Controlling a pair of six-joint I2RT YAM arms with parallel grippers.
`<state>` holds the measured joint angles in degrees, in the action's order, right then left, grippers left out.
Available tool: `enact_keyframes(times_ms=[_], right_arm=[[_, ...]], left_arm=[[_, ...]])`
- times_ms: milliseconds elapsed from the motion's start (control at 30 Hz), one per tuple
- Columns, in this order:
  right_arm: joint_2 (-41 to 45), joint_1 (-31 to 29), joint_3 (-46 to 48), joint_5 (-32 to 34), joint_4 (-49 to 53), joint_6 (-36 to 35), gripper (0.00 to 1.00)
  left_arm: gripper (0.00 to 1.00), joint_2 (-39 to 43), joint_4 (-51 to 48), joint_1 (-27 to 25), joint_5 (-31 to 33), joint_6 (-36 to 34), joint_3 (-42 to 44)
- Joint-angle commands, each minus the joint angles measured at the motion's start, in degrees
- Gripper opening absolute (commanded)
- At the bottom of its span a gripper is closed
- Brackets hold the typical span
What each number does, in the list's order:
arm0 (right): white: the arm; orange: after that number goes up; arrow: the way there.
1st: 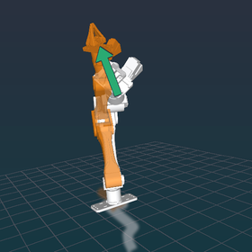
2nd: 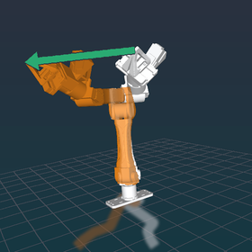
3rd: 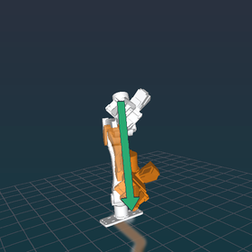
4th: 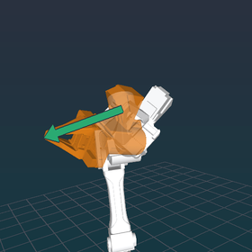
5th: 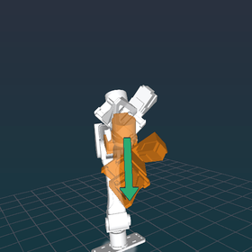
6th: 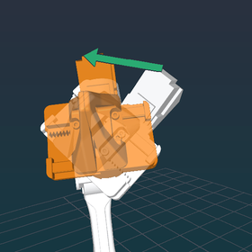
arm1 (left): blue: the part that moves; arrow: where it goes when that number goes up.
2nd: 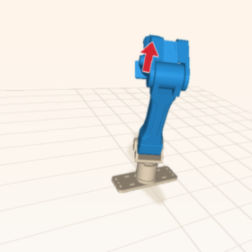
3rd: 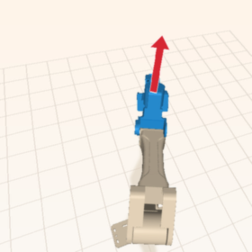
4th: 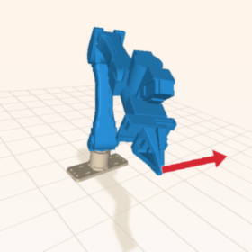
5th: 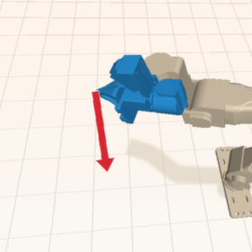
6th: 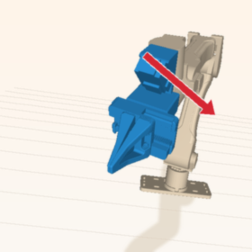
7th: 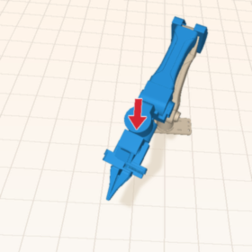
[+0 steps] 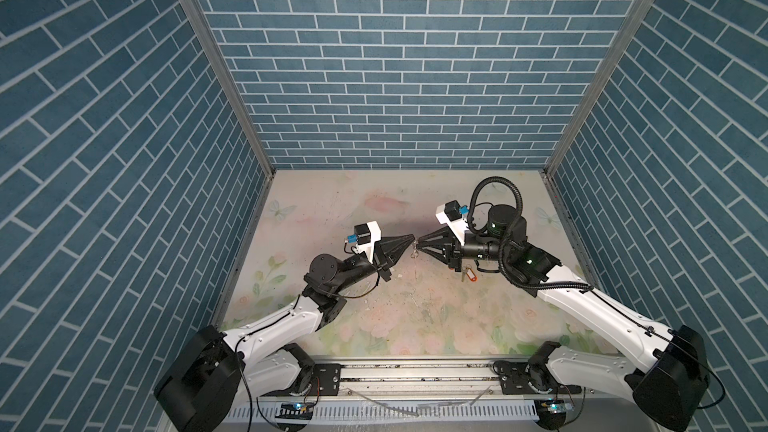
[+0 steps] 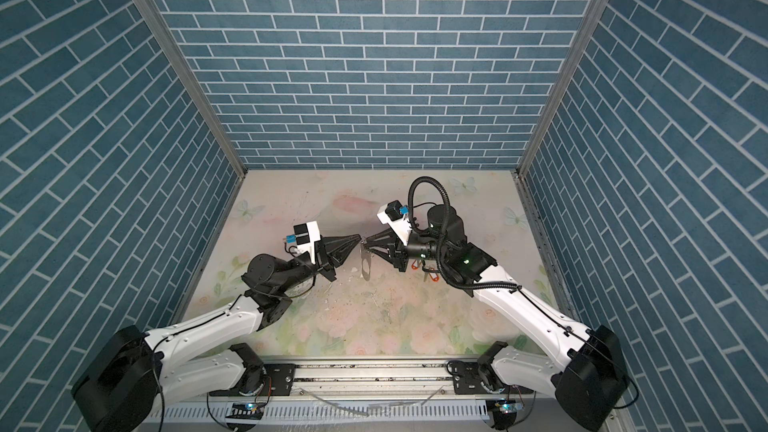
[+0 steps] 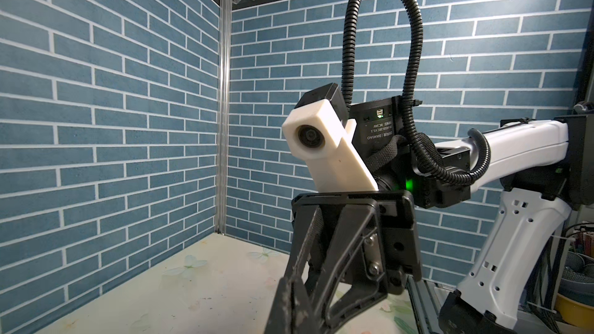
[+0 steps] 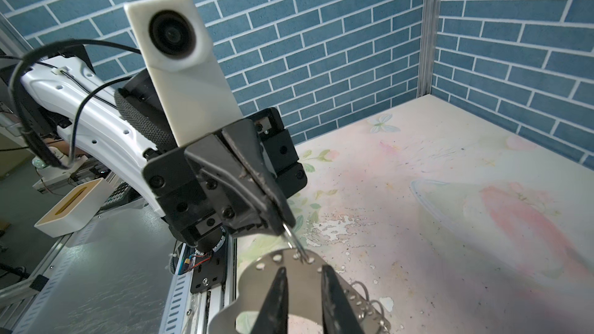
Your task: Put the keys on the keyring
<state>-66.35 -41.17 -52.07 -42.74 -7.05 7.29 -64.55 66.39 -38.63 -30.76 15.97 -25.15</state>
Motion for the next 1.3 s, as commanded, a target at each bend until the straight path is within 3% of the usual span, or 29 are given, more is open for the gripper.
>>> enact_keyframes(times_ms=[0, 600, 867, 1133, 1267], right_arm=[[-1.03, 0.21, 0.42, -1.11, -4.69, 1.89, 0.18], [-2.82, 0.21, -0.73, -3.75, -10.03, 3.69, 0.07], [-2.24, 0.47, -0.68, -3.51, -9.71, 3.29, 0.09], [-1.03, 1.32, -0.48, -3.25, -9.37, 3.14, 0.17], [-0.87, 1.48, -0.9, -3.99, -7.79, 2.21, 0.12]], left_arm=[[0.0, -0.19, 5.33, 0.0, -0.44, 1.2, 0.35], [0.0, -3.58, 7.09, 0.04, -3.7, 3.74, -1.13], [0.0, -3.89, 4.42, 0.05, -5.53, 4.23, -2.32], [0.0, -3.75, 1.96, 0.05, -6.72, 4.18, -3.15], [0.0, -3.29, 1.19, 0.0, -6.71, 3.97, -3.13]])
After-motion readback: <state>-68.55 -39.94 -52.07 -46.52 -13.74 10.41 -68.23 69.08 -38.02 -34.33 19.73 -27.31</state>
